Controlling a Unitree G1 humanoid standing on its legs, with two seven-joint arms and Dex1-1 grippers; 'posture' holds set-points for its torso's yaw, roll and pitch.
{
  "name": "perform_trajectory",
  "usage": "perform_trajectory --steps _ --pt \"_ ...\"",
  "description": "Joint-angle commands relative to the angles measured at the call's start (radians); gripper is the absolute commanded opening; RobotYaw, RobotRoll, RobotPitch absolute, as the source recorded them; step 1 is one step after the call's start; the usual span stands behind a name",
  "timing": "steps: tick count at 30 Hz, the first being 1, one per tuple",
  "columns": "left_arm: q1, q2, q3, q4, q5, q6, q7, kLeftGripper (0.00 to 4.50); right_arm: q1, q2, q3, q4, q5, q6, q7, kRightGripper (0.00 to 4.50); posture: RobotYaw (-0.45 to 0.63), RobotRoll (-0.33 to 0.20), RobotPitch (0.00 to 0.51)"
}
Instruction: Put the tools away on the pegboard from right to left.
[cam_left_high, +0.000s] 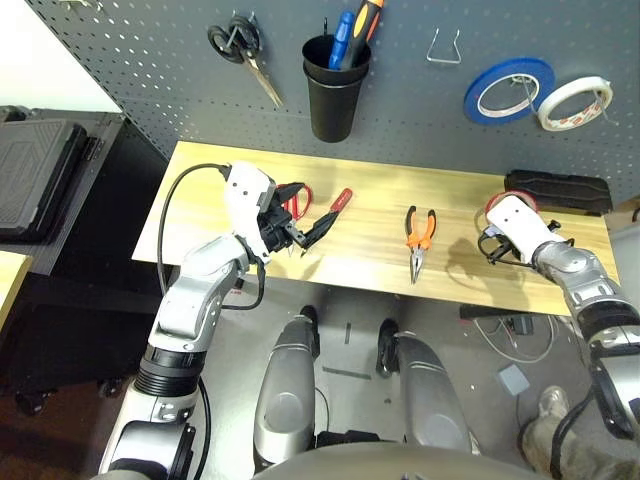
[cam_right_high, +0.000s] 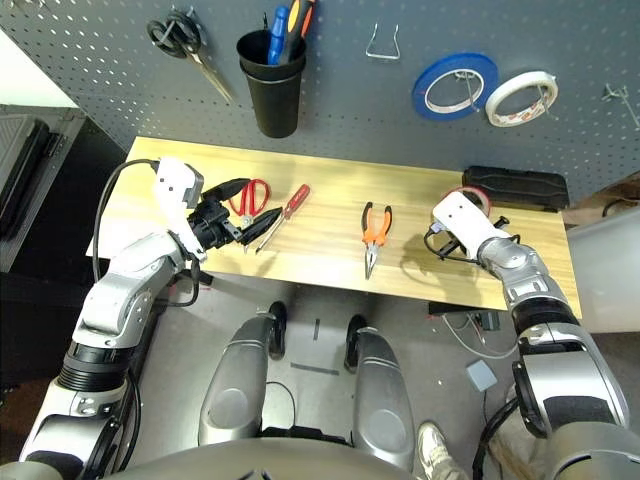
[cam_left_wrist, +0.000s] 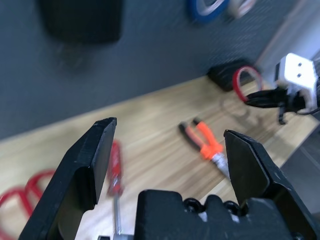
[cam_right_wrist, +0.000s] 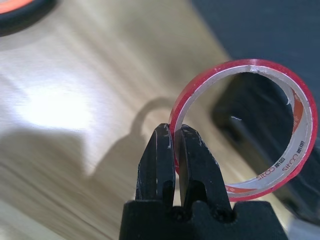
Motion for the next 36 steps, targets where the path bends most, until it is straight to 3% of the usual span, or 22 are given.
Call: perform_trajectory --steps 1,9,21,26,36 --pt "0.004 -0.004 -0.017 -0.064 -0.041 -0.015 -0.034 4.50 0.068 -0.023 -0.044 -0.029 0.014 -0.079 -0.055 0.02 0.19 0.000 0.294" --pt "-0.054 -0.024 -0.046 -0.155 -0.103 -0.007 -0.049 4.50 0.119 -0.087 -0.099 0.032 -0.001 -0.269 -0.154 0.02 0.16 0.000 0.278" --pt "-0.145 -0.019 -0.120 -0.193 -0.126 0.002 -0.093 4.50 0.028 -0.233 -0.119 0.240 -0.033 -0.474 -0.303 0.02 0.13 0.000 0.262" --pt "-0.158 -0.021 -0.139 -0.185 -0.122 0.000 -0.100 4.50 -0.054 -0.266 -0.108 0.289 -0.054 -0.518 -0.338 0.02 0.13 0.000 0.259" --pt "-0.168 -0.023 -0.156 -0.171 -0.105 -0.005 -0.090 4.50 -0.337 -0.259 -0.035 0.403 -0.099 -0.312 -0.261 0.02 0.14 0.000 0.260"
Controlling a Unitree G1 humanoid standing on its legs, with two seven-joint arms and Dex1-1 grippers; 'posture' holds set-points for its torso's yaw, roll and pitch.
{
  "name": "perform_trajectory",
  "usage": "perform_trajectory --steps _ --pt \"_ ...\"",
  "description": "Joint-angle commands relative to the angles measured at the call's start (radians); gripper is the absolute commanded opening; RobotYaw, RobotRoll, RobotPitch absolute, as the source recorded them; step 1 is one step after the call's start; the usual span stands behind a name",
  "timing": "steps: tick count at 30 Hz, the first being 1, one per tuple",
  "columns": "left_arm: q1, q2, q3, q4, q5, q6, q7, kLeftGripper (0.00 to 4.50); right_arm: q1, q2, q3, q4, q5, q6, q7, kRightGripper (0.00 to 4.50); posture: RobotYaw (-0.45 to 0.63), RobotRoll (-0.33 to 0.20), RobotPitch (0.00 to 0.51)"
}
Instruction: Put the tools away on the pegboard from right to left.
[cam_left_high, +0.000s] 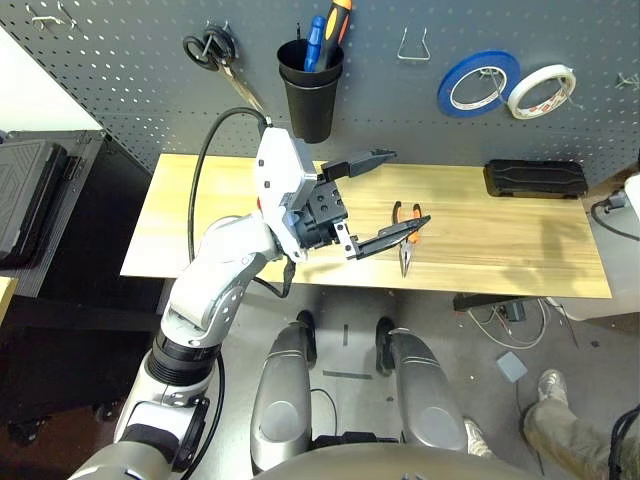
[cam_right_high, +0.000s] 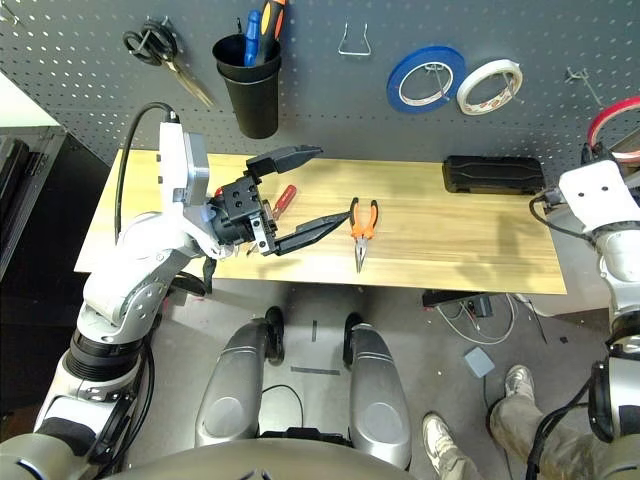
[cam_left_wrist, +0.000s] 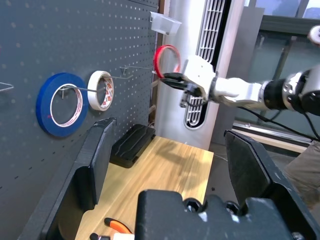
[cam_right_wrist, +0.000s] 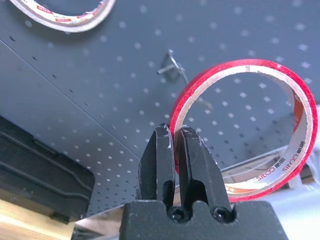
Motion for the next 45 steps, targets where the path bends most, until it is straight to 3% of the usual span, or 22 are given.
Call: perform_trajectory --steps 1,11,15,24,29,33,38,45 --pt "0.003 0.001 -0.023 -0.013 0.011 0.001 -0.003 4.50 -0.067 0.003 0.033 0.050 -0.022 0.089 0.038 0.02 0.14 0.000 0.260" --pt "0.006 0.010 -0.036 -0.014 0.026 0.009 0.012 4.50 -0.306 0.088 0.094 0.138 -0.063 0.369 0.002 0.02 0.15 0.000 0.263" --pt "0.007 0.014 -0.038 -0.011 0.038 0.007 0.015 4.50 -0.317 0.099 0.083 0.142 -0.052 0.400 -0.046 1.19 0.16 0.000 0.264" --pt "0.034 0.034 -0.042 -0.021 0.055 0.034 0.030 4.50 -0.102 0.112 -0.005 0.091 0.061 0.221 -0.013 4.38 0.18 0.000 0.272" --pt "0.033 0.086 -0.053 -0.010 0.076 0.097 0.024 4.50 0.049 0.175 -0.051 -0.004 0.175 0.158 0.221 4.45 0.17 0.000 0.276" --pt "0.027 0.136 -0.082 0.012 0.111 0.161 0.019 4.50 0.155 0.234 -0.061 -0.145 0.259 0.260 0.379 4.45 0.17 0.000 0.276" --pt "0.023 0.190 -0.130 0.061 0.192 0.216 0.024 4.50 0.257 0.316 -0.041 -0.430 0.324 0.546 0.459 4.45 0.16 0.000 0.277" --pt "0.021 0.230 -0.162 0.095 0.255 0.291 0.022 4.50 0.325 0.438 0.004 -0.881 0.421 1.124 0.446 4.45 0.16 0.000 0.283"
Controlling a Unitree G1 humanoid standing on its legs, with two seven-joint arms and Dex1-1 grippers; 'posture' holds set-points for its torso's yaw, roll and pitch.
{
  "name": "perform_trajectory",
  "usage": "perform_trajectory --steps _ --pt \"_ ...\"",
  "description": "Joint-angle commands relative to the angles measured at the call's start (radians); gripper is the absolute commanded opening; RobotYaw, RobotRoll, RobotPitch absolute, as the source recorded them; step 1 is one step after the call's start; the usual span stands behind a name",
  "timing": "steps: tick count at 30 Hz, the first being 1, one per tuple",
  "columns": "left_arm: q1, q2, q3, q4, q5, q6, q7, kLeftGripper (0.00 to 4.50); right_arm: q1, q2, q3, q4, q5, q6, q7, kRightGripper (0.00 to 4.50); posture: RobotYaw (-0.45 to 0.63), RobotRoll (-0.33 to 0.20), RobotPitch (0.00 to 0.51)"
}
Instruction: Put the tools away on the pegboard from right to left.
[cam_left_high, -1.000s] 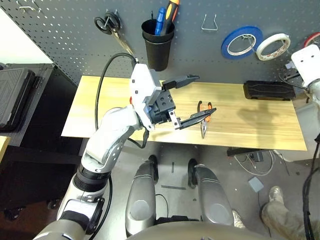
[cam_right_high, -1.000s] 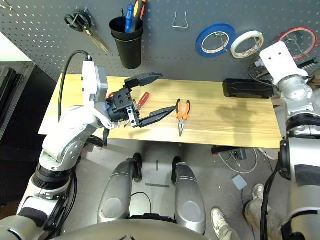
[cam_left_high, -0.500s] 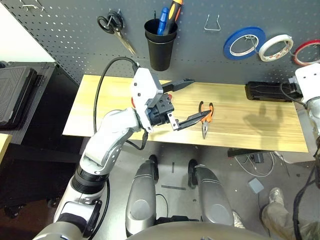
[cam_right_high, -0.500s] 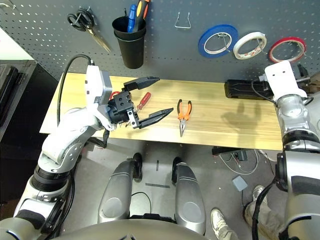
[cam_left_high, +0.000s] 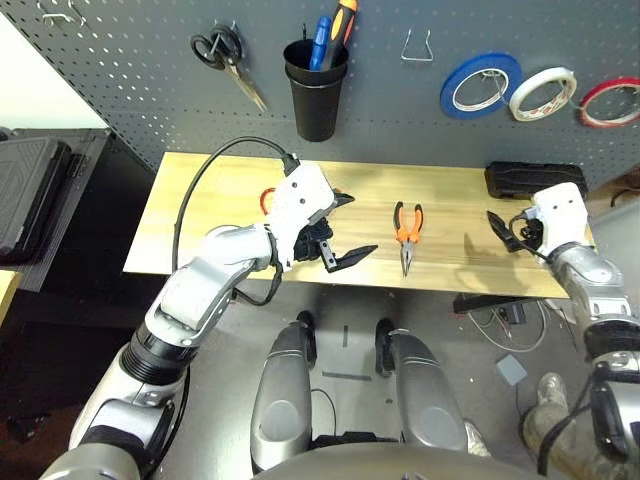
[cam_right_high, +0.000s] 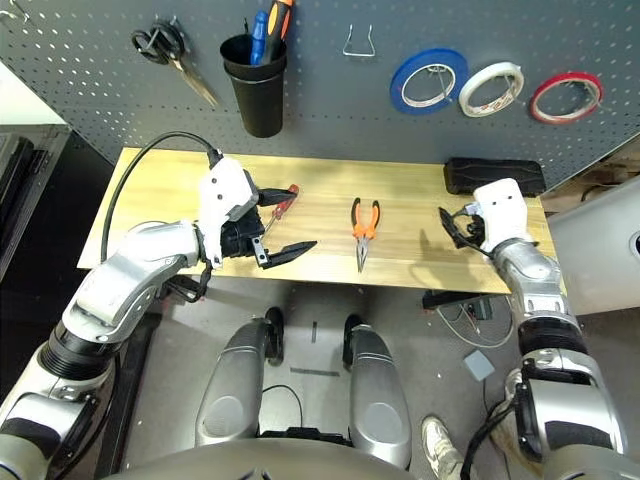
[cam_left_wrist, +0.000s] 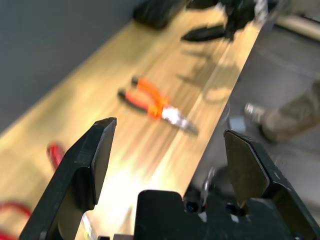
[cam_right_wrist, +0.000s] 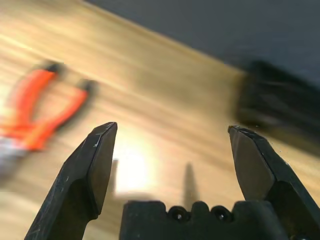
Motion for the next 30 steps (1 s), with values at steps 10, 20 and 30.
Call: perform_trajectory --steps 10,20,30 --pt "0.020 0.016 -0.027 -0.011 0.054 0.095 -0.006 4.50 -0.097 0.249 -0.020 -0.238 0.088 0.697 -0.272 4.45 0.19 0.000 0.305" --pt "0.026 0.023 -0.018 -0.023 0.058 0.129 0.003 4.50 -0.323 0.293 -0.036 0.136 0.000 0.670 -0.460 4.45 0.21 0.000 0.324" --pt "0.026 0.025 -0.015 -0.030 0.057 0.149 0.016 4.50 -0.433 0.328 -0.014 0.440 -0.030 0.552 -0.468 4.45 0.23 0.000 0.334"
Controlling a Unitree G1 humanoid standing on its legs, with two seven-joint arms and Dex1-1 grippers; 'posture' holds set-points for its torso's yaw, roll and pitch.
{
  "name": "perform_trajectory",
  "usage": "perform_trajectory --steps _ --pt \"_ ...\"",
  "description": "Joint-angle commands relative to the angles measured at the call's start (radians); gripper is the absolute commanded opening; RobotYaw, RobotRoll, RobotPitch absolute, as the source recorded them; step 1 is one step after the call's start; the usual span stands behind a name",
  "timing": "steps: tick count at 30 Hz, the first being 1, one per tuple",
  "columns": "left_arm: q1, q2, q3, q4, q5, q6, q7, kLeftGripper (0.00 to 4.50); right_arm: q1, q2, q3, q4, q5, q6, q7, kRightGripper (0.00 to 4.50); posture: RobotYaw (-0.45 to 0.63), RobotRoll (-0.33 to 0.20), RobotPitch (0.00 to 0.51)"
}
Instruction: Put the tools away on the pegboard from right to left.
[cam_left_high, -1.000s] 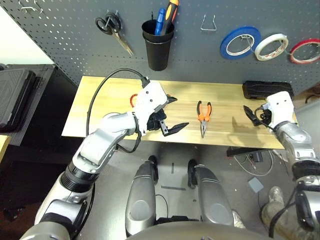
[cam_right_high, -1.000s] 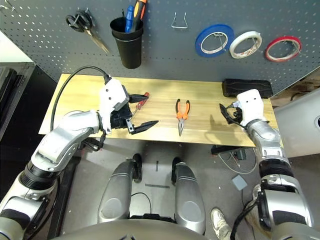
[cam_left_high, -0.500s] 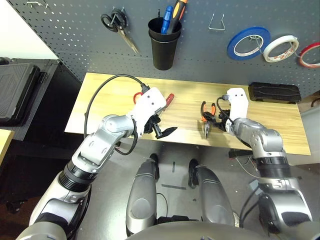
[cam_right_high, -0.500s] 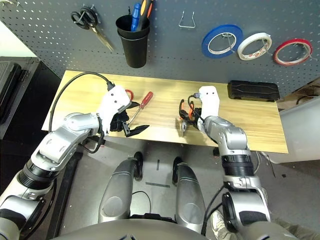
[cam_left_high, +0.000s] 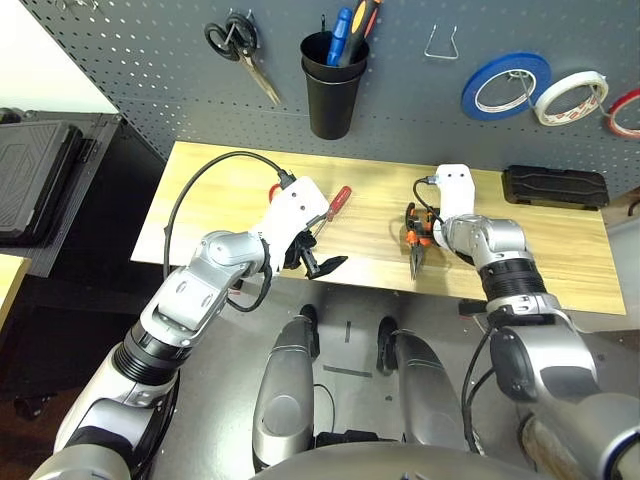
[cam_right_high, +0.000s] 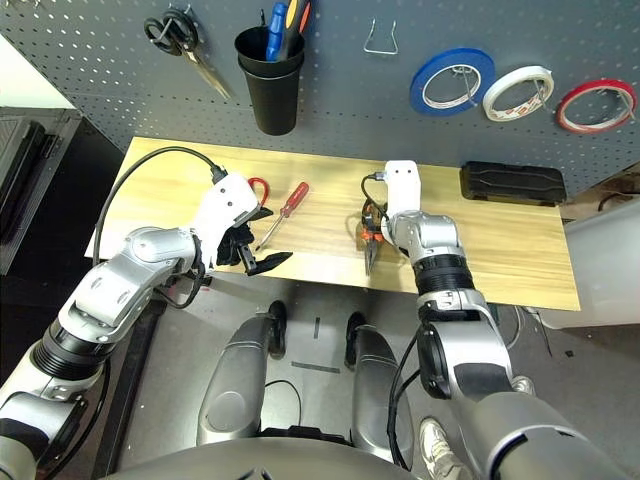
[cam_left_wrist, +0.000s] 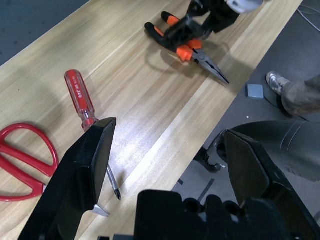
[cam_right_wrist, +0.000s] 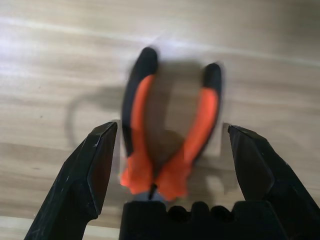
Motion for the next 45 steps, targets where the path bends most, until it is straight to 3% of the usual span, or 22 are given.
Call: perform_trajectory --steps 1,5,8,11,19,25,34,45 --pt "0.017 0.003 -0.004 -0.022 0.006 0.018 0.002 4.50 -0.014 0.014 -0.005 0.120 -0.017 -0.021 -0.019 4.45 0.23 0.000 0.334" --pt "0.014 0.002 -0.005 -0.022 0.008 0.025 0.006 4.50 -0.044 0.023 -0.031 0.200 -0.010 -0.025 -0.057 4.45 0.23 0.000 0.334" --pt "0.014 0.002 -0.004 -0.021 0.007 0.025 0.008 4.50 -0.058 0.026 -0.047 0.231 -0.010 -0.037 -0.090 3.89 0.24 0.000 0.332" --pt "0.011 -0.001 -0.004 -0.021 0.006 0.024 0.011 4.50 -0.063 0.019 -0.051 0.231 -0.011 -0.037 -0.097 3.01 0.23 0.000 0.329" --pt "0.009 -0.015 0.019 -0.009 -0.004 -0.041 0.003 4.50 -0.050 -0.029 -0.036 0.141 -0.018 -0.066 -0.049 3.01 0.22 0.000 0.324" --pt "0.024 -0.065 0.102 -0.028 -0.063 -0.128 -0.006 4.50 0.020 -0.092 0.008 -0.065 -0.026 -0.099 0.066 3.01 0.22 0.000 0.313" --pt "-0.002 -0.112 0.217 -0.117 -0.184 -0.113 0.004 4.50 0.196 -0.233 0.119 -0.361 -0.092 -0.377 0.273 3.01 0.22 0.000 0.297" --pt "-0.086 -0.166 0.353 -0.152 -0.296 -0.111 0.070 4.50 0.335 -0.281 0.064 -0.635 -0.009 -0.548 0.444 3.01 0.21 0.000 0.280"
